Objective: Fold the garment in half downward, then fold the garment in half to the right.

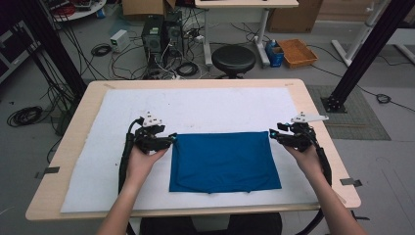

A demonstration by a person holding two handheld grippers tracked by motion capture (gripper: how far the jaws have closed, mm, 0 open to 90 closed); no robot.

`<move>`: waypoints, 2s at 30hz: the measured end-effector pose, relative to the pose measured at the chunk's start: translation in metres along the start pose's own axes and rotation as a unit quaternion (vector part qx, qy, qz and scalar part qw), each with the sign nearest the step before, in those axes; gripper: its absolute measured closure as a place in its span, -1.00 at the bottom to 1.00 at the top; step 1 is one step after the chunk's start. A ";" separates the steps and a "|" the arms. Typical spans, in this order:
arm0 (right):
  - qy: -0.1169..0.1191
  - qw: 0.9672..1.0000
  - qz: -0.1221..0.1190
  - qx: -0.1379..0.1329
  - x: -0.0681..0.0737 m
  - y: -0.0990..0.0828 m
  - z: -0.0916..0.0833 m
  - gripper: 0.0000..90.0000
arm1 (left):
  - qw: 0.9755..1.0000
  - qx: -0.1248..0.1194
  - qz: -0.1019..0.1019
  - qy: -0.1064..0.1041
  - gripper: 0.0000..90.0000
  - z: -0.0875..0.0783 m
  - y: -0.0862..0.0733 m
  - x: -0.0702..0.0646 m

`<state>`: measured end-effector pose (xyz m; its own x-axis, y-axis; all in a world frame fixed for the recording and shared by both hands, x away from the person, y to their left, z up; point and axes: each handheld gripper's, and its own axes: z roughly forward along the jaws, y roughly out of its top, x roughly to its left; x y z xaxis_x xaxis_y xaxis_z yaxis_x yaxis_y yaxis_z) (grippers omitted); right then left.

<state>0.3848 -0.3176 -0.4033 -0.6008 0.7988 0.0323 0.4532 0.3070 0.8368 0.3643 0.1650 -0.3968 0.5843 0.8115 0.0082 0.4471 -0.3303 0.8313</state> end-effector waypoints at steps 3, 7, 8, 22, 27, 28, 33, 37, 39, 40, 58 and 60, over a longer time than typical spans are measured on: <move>0.011 1.000 0.003 -0.011 0.002 -0.007 -0.009 0.10 | 1.000 -0.014 0.021 0.004 0.02 -0.012 -0.002 -0.004; 0.014 1.000 0.005 -0.021 0.001 -0.010 -0.016 0.10 | 0.998 -0.062 0.018 -0.025 0.11 -0.021 -0.012 0.000; 0.015 1.000 0.008 -0.023 0.001 -0.010 -0.016 0.10 | 0.997 -0.075 0.017 -0.031 0.15 -0.022 -0.015 0.002; 0.011 0.999 0.021 -0.031 -0.005 -0.011 -0.018 0.08 | 0.992 -0.114 -0.037 -0.047 -0.04 -0.032 -0.027 0.015; 0.005 0.999 0.028 -0.036 -0.011 -0.011 -0.021 0.06 | 0.993 -0.092 -0.050 -0.052 -0.16 -0.035 -0.021 0.014; 0.005 0.999 0.029 -0.036 -0.012 -0.011 -0.022 0.06 | 0.994 -0.087 -0.050 -0.051 -0.17 -0.034 -0.021 0.014; 0.002 0.999 0.030 -0.039 -0.015 -0.011 -0.023 0.04 | 0.996 -0.078 -0.040 -0.034 -0.26 -0.033 -0.020 0.010; 0.002 0.999 0.025 -0.034 -0.015 -0.011 -0.021 0.03 | 0.995 -0.079 -0.040 -0.042 -0.26 -0.034 -0.020 0.009; 0.002 0.999 0.022 -0.036 -0.015 -0.010 -0.021 0.02 | 0.995 -0.076 -0.041 -0.048 -0.26 -0.033 -0.021 0.010; 0.002 0.999 0.023 -0.036 -0.014 -0.010 -0.021 0.02 | 0.995 -0.075 -0.043 -0.047 -0.26 -0.033 -0.021 0.010; 0.004 0.999 0.019 -0.033 -0.013 -0.008 -0.016 0.01 | 0.994 -0.084 -0.023 -0.060 -0.28 -0.033 -0.019 -0.002; 0.004 0.999 0.017 -0.032 -0.013 -0.008 -0.016 0.01 | 0.994 -0.084 -0.024 -0.061 -0.28 -0.032 -0.019 -0.005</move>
<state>0.3783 -0.3386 -0.4020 -0.5911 0.8039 0.0663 0.4310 0.2453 0.8684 0.3312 0.1829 -0.3946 0.6482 0.7558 -0.0925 0.3631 -0.1999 0.9101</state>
